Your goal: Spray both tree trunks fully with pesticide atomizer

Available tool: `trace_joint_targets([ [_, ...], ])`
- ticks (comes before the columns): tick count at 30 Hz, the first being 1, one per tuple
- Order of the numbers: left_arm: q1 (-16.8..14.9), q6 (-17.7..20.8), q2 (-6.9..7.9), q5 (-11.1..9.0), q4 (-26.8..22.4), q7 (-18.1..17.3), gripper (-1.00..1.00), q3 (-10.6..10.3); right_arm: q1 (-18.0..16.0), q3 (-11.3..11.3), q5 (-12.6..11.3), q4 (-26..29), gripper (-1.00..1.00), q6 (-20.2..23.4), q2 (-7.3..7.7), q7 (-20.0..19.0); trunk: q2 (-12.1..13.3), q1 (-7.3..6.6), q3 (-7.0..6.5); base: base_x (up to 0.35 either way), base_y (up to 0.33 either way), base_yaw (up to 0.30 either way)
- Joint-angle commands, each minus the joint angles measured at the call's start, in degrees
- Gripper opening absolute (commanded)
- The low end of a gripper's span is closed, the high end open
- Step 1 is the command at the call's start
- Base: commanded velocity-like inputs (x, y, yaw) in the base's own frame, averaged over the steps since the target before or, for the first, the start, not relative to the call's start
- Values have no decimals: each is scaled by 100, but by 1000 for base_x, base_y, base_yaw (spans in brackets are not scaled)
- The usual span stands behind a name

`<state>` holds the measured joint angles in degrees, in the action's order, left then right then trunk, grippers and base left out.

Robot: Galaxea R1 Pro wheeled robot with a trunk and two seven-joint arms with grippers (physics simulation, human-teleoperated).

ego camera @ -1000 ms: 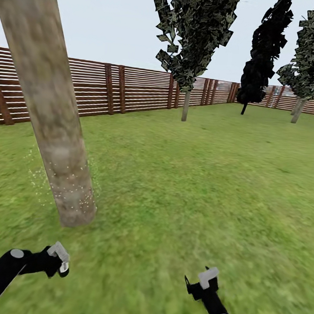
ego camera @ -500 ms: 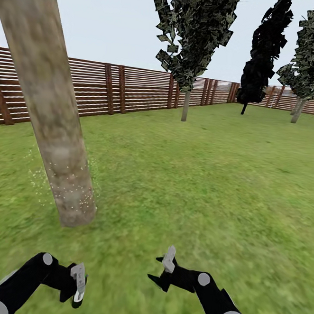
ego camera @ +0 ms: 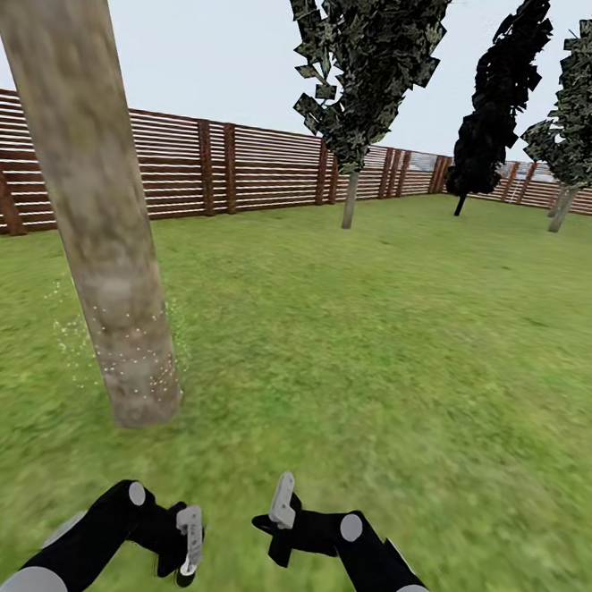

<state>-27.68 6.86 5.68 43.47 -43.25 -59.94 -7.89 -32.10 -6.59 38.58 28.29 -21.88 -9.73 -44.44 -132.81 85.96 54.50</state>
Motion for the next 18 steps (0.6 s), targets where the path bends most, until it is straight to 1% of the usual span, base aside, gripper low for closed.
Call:
trace_joint_targets([
  [1, 0, 0, -70, 30, -8, 4, -100, -27, 1, 0, 0, 5, -100, 0, -1, -2, 0, 0, 0, 0, 0, 0],
  [3, 0, 16, -166, 160, -14, 15, -100, -134, 1, 0, 0, 8, -100, 0, -9, -3, 0, 0, 0, 0, 0, 0],
  [5, -7, 24, -270, 219, -16, 22, -100, -176, 1, 0, 0, 9, -100, 0, -27, -1, 0, 0, 0, 0, 0, 0],
  [11, -9, 32, -471, 234, -24, 39, -100, -192, 0, 0, -1, 9, -100, 0, -27, -1, 0, 0, 0, 0, 0, 0],
  [12, -9, 34, -527, 239, -25, 42, -100, -194, 1, 0, -3, 9, -100, 0, -27, 1, 0, 0, 0, 0, 0, 0],
  [18, -9, 35, -619, 239, -25, 51, -100, -189, 2, 0, -9, 9, -100, 0, -27, 4, 0, 0, 0, 0, 0, 0],
])
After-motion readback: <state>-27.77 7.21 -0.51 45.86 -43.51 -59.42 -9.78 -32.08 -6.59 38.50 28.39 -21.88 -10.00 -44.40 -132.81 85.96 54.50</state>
